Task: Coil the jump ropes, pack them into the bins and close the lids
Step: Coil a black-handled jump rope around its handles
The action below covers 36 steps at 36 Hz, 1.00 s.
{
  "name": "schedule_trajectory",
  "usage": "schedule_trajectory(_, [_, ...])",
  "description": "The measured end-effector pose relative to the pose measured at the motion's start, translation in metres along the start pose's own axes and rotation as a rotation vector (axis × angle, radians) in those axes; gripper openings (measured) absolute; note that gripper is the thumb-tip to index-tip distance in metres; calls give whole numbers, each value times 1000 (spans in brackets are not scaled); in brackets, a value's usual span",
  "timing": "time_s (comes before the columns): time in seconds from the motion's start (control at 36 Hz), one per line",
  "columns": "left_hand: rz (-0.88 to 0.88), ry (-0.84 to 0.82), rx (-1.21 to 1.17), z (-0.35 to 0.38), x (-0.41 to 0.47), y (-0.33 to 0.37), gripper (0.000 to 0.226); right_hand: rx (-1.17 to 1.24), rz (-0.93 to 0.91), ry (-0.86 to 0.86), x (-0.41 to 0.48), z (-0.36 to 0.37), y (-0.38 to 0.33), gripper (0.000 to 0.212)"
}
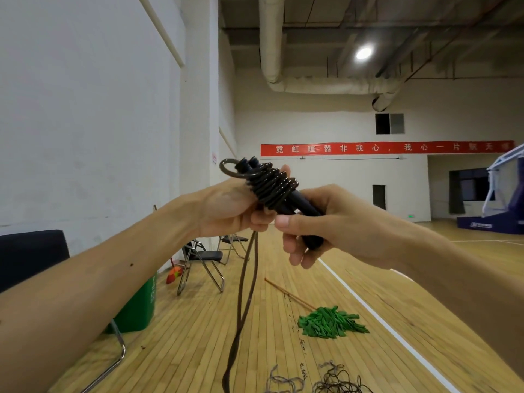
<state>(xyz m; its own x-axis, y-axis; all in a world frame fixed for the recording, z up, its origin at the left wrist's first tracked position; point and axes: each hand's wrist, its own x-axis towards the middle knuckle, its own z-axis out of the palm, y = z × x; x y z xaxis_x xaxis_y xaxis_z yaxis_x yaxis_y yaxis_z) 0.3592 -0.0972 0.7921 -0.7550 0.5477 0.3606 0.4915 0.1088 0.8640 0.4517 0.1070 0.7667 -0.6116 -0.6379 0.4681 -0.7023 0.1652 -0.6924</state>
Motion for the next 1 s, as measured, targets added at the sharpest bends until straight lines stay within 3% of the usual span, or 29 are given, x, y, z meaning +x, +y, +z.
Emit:
schedule_trajectory(0.14, [-22,-8,10,18,-12,8,34,4,-46,70,0,0,-2,30])
schedule_trajectory(0.25, [126,-25,63,33,-21,8,37,15,-57,116,0,-6,-2,32])
schedule_trajectory(0.42, [86,-166,-75,42,-33,8,44,-4,-57,184,-1,-14,-1,19])
schedule_trajectory(0.53, [28,-228,-40,44,-37,2,50,13,-62,261,-2,-24,-5,27])
schedule_trajectory(0.61, [-7,-221,103,44,-40,-7,45,38,-67,359,-6,-39,-12,30])
schedule_trajectory(0.72, [26,-63,189,42,-42,-8,43,-30,-27,458,-9,-60,-9,20])
schedule_trajectory(0.89, [208,76,743,51,-42,6,44,-161,125,516,-1,-78,27,19])
schedule_trajectory(1.0, [216,84,1036,70,-50,10,36,-188,169,529,8,-78,45,19])
